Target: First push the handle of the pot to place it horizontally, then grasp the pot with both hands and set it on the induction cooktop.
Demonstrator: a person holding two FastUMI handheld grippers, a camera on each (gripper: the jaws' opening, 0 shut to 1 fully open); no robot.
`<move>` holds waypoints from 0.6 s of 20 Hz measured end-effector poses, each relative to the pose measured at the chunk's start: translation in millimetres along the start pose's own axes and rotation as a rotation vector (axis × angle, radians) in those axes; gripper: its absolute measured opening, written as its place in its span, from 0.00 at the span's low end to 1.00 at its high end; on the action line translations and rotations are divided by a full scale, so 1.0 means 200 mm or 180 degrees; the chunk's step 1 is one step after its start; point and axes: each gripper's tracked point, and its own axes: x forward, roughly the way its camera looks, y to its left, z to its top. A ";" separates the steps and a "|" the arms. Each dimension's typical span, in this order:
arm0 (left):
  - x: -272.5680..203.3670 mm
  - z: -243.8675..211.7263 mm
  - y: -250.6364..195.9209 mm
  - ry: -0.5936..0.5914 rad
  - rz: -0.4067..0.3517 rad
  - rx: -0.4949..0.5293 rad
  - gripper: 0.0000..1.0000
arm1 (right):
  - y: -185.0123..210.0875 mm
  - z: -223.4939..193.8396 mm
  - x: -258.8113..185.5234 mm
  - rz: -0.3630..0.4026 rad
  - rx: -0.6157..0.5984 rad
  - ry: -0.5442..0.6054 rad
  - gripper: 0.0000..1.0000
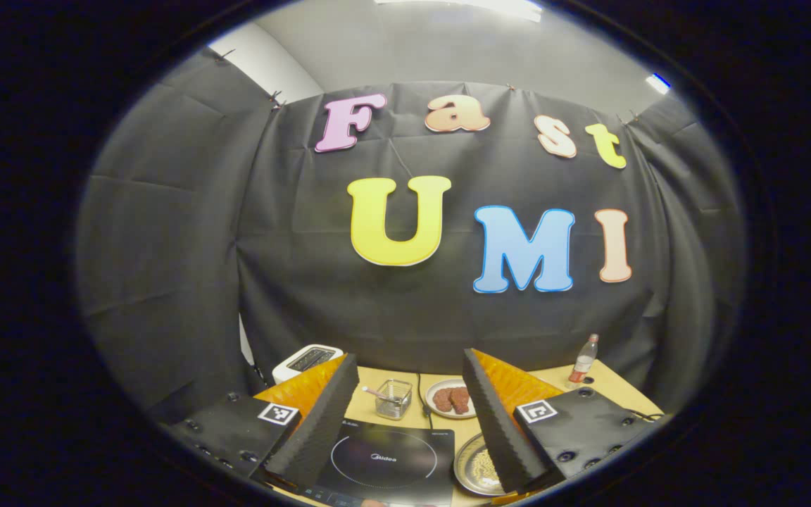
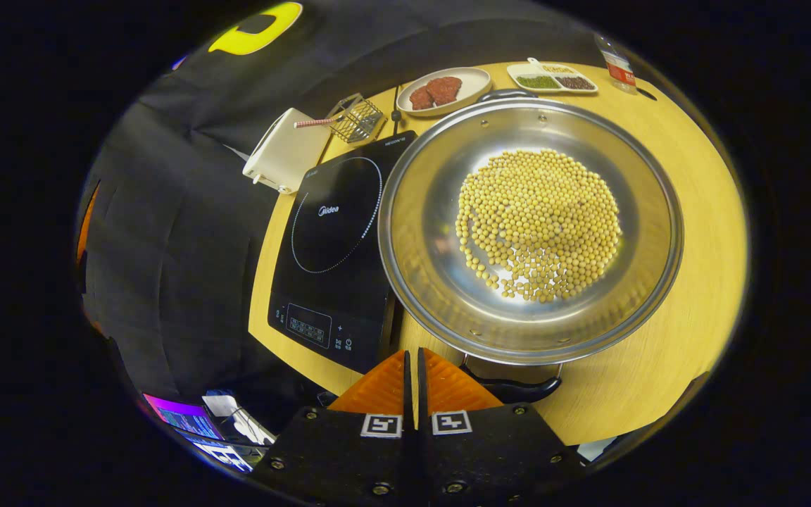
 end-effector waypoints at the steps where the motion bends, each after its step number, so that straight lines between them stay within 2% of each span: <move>1: 0.00 0.00 0.00 0.0000 0.0000 -0.0005 0.95 | -0.01 -0.01 0.02 -0.0010 0.0046 0.0032 0.01; 4: -0.01 -0.02 0.01 0.0026 0.0021 0.0015 0.95 | -0.04 -0.01 0.09 -0.0083 0.0172 -0.0017 0.01; 9: -0.02 -0.01 0.00 0.0063 -0.0029 0.0056 0.95 | -0.05 0.03 0.12 0.0045 0.0530 -0.0108 0.01; 12: -0.04 -0.02 -0.02 0.0069 -0.0097 0.0060 0.95 | -0.08 0.02 0.11 -0.0001 0.0586 -0.0127 0.01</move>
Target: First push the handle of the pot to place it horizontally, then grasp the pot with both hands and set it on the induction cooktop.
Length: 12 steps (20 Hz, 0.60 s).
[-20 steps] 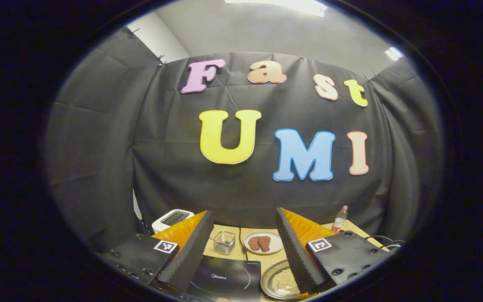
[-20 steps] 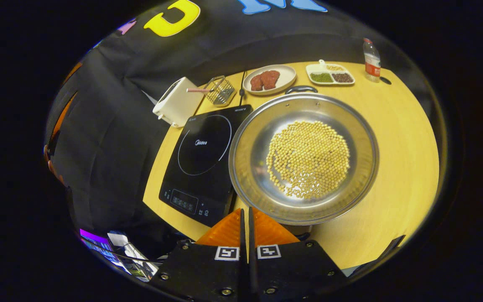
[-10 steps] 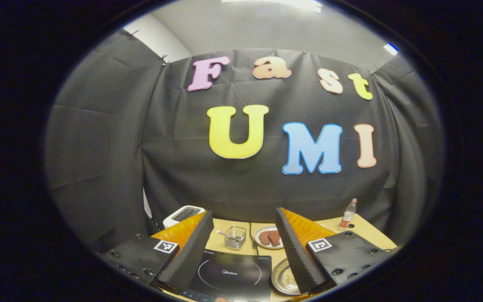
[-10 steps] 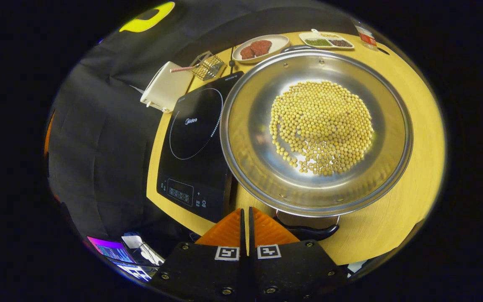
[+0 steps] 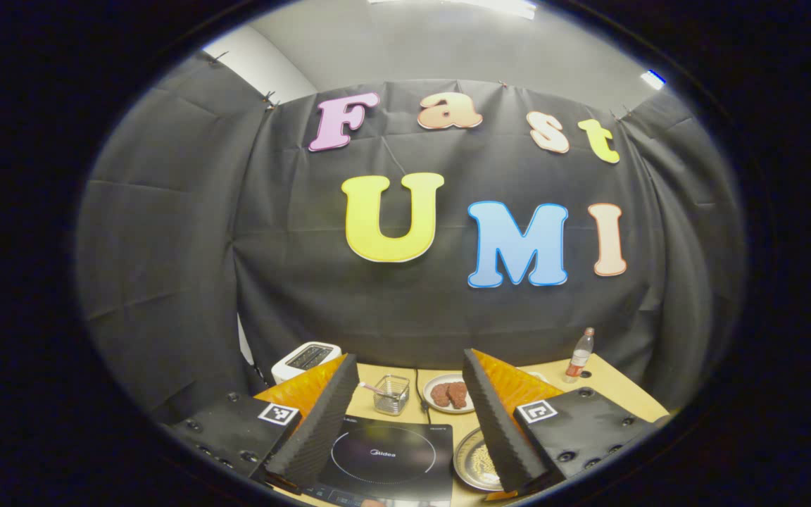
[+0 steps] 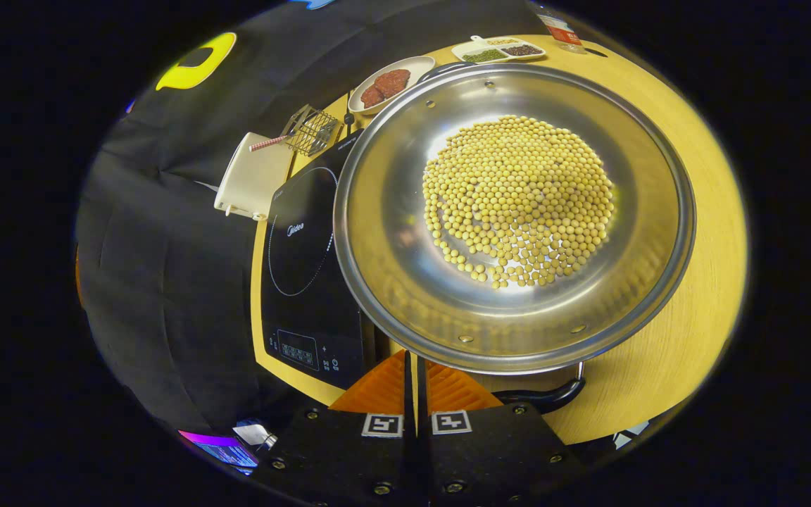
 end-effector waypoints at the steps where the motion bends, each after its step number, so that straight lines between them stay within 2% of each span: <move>1: -0.01 0.00 -0.01 0.0012 -0.0014 0.0026 0.95 | -0.01 0.00 -0.01 -0.0014 0.0008 -0.0006 0.01; 12: -0.02 0.01 -0.11 -0.0055 -0.0121 0.0032 0.98 | -0.19 0.02 -0.10 -0.0298 0.0073 -0.0078 0.01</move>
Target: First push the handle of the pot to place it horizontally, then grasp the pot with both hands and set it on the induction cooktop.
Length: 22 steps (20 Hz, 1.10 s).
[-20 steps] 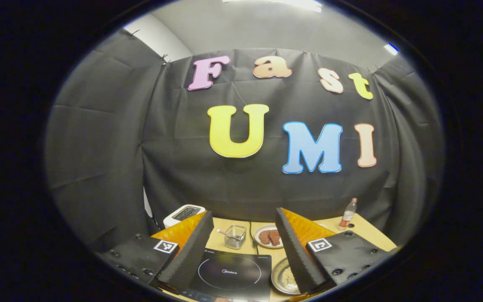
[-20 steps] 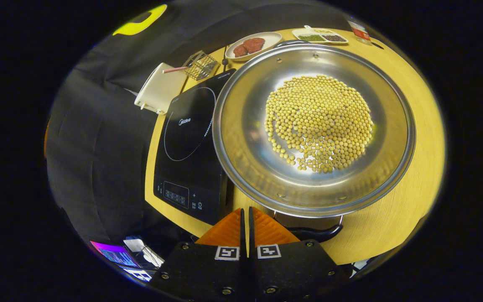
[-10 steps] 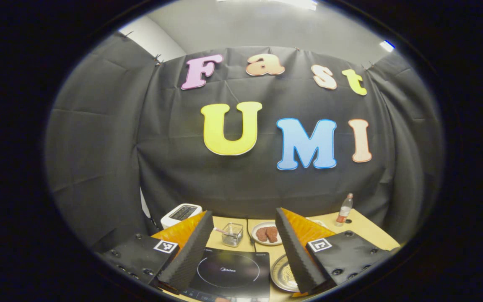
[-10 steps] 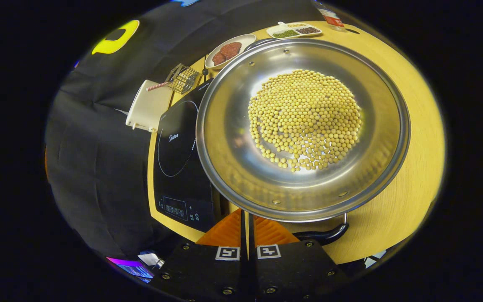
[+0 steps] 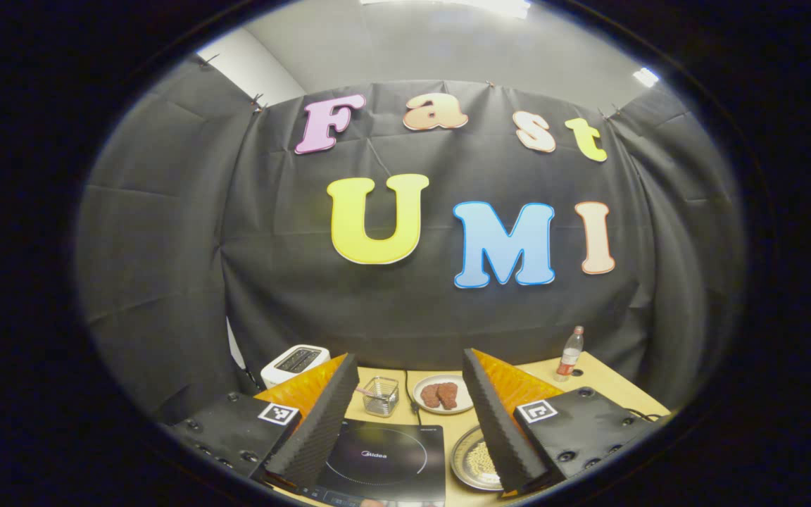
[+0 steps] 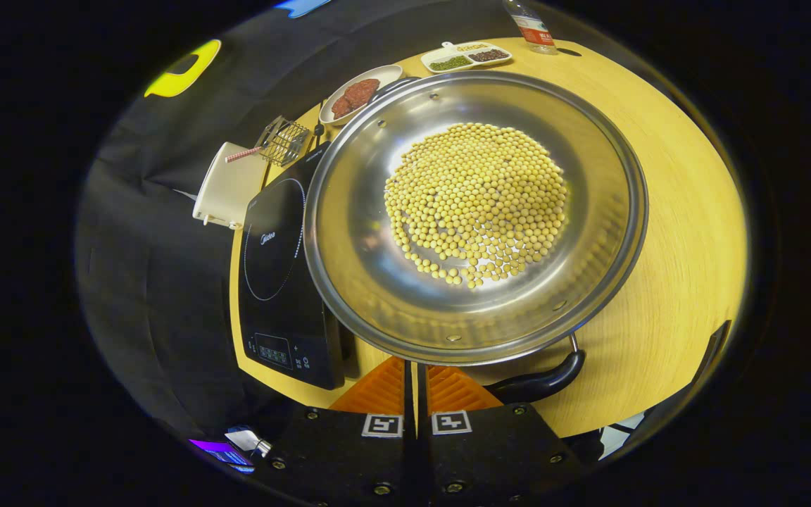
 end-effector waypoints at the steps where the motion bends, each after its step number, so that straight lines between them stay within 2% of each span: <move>1: 0.00 0.00 0.00 -0.0011 0.0004 -0.0001 0.99 | -0.01 0.00 -0.01 -0.0014 -0.0005 -0.0006 0.01; 10: -0.02 -0.01 -0.08 -0.0022 -0.0029 -0.0025 0.97 | -0.15 0.00 -0.06 -0.0145 -0.0072 -0.0064 0.01; 16: -0.02 -0.03 -0.16 0.0003 -0.0142 0.0026 0.95 | -0.26 0.02 -0.10 -0.0242 -0.0070 -0.0099 0.01; 22: 0.02 -0.05 -0.23 0.0037 -0.0221 0.0011 0.99 | -0.38 0.06 -0.15 -0.0415 -0.0142 -0.0150 0.01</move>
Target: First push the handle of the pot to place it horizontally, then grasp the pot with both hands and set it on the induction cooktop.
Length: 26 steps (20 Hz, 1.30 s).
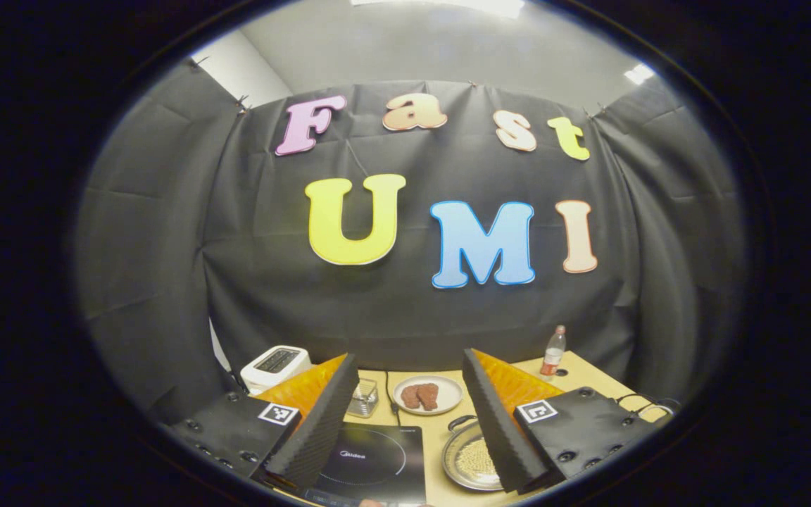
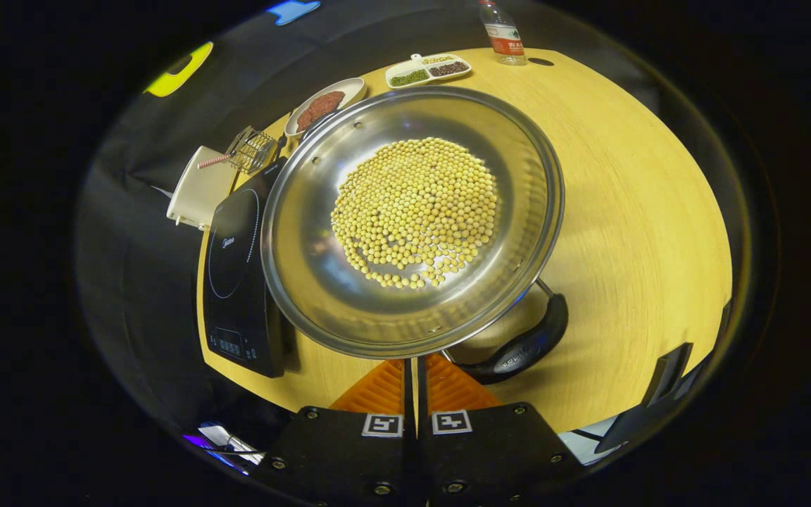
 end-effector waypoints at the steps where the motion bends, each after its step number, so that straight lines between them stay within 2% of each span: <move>1: 0.01 -0.01 -0.01 0.0015 -0.0017 -0.0013 0.99 | -0.03 0.01 -0.01 -0.0029 0.0003 -0.0018 0.01; 13: 0.08 -0.10 -0.12 0.0092 -0.0067 -0.0024 0.99 | -0.23 0.10 -0.04 -0.0277 -0.0176 -0.0041 0.01; 15: 0.09 -0.11 -0.13 0.0110 -0.0074 -0.0038 0.95 | -0.27 0.13 -0.05 -0.0323 -0.0180 -0.0049 0.01; 26: 0.07 -0.12 -0.15 0.0086 0.0090 0.0017 0.95 | -0.45 0.28 -0.03 -0.0599 -0.0310 -0.0153 0.01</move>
